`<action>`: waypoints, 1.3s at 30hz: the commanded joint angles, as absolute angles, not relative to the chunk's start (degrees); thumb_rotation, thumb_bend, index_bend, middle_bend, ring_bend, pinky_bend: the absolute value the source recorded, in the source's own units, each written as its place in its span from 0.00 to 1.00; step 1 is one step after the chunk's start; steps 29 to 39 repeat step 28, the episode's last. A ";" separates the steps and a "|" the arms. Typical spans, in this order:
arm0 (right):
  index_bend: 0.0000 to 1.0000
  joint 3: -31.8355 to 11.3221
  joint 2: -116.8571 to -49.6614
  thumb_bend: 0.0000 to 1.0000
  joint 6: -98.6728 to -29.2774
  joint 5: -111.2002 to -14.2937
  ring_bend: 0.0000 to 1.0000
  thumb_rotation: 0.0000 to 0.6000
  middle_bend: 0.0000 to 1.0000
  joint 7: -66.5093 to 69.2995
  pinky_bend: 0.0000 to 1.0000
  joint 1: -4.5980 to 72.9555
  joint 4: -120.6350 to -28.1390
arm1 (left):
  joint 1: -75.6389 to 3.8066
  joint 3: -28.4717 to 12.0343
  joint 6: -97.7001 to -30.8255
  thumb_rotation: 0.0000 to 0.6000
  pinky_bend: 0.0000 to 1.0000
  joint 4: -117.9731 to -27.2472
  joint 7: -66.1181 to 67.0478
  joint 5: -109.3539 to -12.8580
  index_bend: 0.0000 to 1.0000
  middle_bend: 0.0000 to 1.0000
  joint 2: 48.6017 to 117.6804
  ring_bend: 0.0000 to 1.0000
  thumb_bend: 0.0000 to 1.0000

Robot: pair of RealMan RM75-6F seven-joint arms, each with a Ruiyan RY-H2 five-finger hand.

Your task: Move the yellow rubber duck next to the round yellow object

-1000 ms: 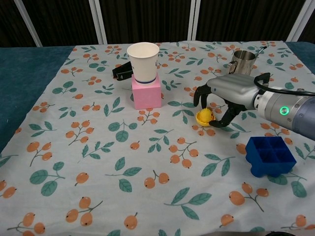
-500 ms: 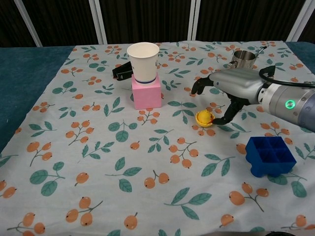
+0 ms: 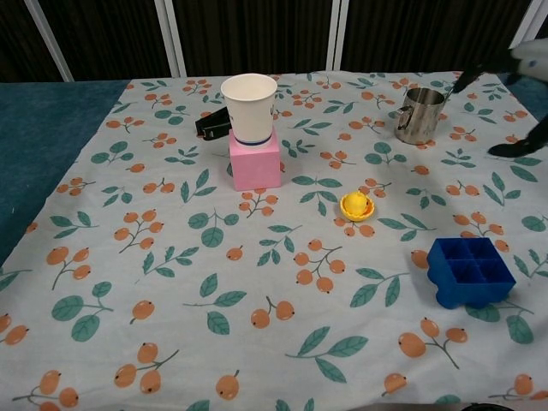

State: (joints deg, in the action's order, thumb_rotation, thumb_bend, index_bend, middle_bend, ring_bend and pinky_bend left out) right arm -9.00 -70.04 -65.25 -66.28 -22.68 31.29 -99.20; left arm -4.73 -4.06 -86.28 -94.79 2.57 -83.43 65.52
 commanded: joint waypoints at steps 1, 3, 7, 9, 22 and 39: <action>0.17 -5.98 -65.40 0.16 -72.00 -70.43 0.04 1.00 0.08 -19.43 0.16 25.19 -102.04 | -4.62 -4.06 -86.62 1.00 0.00 -94.71 2.71 -83.58 0.00 0.07 65.65 0.00 0.43; 0.16 -4.47 -64.49 0.16 -75.34 -72.13 0.04 1.00 0.07 -17.88 0.16 22.25 -101.85 | -4.47 -4.16 -87.00 1.00 0.00 -94.70 2.69 -83.59 0.00 0.07 65.70 0.00 0.43; 0.16 -2.42 -64.27 0.16 -81.64 -74.88 0.03 1.00 0.06 -13.80 0.16 17.08 -100.88 | -4.18 -4.16 -87.52 1.00 0.00 -94.74 2.68 -83.61 0.00 0.07 65.69 0.00 0.43; 0.15 -1.24 -64.70 0.15 -85.07 -77.20 0.03 1.00 0.06 -12.27 0.16 14.56 -99.54 | -4.08 -4.17 -87.77 1.00 0.00 -94.82 2.81 -83.70 0.00 0.07 65.74 0.00 0.43; 0.12 2.38 -64.84 0.15 -93.47 -83.46 0.01 1.00 0.05 -7.10 0.16 6.36 -95.34 | -3.80 -4.14 -88.09 1.00 0.00 -94.68 3.86 -83.54 0.00 0.07 66.16 0.00 0.43; 0.12 1.97 -64.47 0.15 -92.11 -83.79 0.01 1.00 0.05 -6.59 0.16 6.27 -94.92 | -3.78 -4.38 -88.03 1.00 0.00 -94.77 3.59 -83.14 0.00 0.07 65.98 0.00 0.43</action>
